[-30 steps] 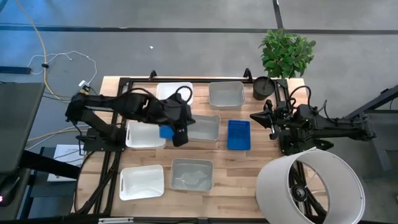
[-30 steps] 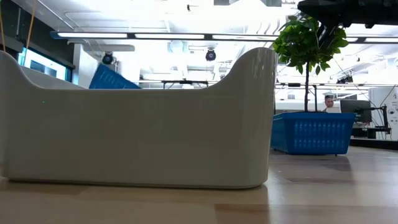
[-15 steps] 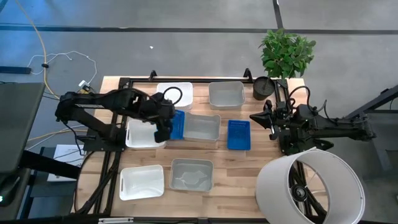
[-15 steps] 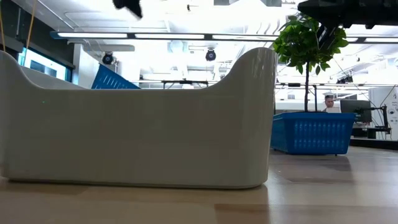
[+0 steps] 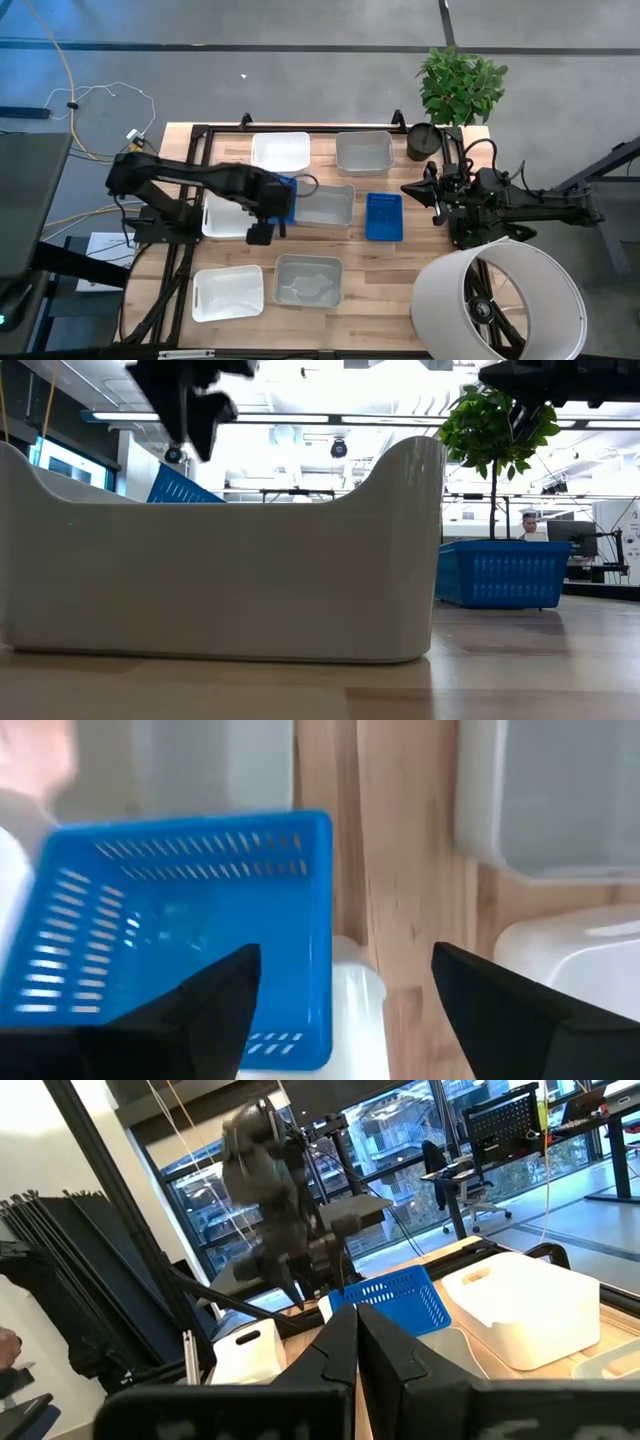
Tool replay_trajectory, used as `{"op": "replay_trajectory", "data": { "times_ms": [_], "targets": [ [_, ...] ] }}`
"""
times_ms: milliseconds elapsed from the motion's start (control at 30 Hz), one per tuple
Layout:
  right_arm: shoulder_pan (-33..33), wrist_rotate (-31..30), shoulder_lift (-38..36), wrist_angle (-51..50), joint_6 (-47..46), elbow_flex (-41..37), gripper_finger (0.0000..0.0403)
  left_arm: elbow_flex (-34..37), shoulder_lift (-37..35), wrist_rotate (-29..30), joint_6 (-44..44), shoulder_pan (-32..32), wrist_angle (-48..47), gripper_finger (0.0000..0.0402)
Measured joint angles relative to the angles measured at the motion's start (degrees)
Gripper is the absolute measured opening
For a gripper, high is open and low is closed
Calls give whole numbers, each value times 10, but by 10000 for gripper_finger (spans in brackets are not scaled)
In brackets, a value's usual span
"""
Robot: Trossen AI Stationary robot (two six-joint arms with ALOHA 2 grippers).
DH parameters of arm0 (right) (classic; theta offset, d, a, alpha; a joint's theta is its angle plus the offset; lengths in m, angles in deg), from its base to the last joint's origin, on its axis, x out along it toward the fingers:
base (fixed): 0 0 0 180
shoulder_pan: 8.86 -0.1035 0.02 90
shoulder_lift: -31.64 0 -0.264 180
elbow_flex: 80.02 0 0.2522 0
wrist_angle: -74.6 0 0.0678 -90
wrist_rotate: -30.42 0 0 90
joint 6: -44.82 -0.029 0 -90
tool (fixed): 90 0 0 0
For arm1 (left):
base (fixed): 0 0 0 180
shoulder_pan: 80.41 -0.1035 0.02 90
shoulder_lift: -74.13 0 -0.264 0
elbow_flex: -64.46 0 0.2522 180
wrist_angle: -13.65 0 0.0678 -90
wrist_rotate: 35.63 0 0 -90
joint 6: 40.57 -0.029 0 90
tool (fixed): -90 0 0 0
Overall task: Stack baskets by color
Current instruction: Stack the blue bin into the middle right blue basket
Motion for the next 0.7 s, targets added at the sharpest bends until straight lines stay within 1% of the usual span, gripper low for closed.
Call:
{"op": "replay_trajectory", "data": {
  "times_ms": [133, 300, 400, 467, 533, 700],
  "targets": [
    [0, 0, 0, -2, 0, 0, 0, 8, 43, 15, 22, 11, 1, 283],
    [0, 0, 0, -3, 0, 0, 0, 8, 83, 25, 22, 21, 1, 277],
    [0, 0, 0, -5, 0, 0, 0, 8, 94, 38, 22, 22, 1, 258],
    [0, 0, 0, -6, 0, 0, 0, 8, 95, 42, 22, 22, 2, 229],
    [0, 0, 0, -7, 0, 0, 0, 8, 95, 45, 22, 22, 6, 185],
    [0, 0, 0, -8, 1, 0, 0, 7, 75, 49, 18, 17, 4, 31]
  ]
}}
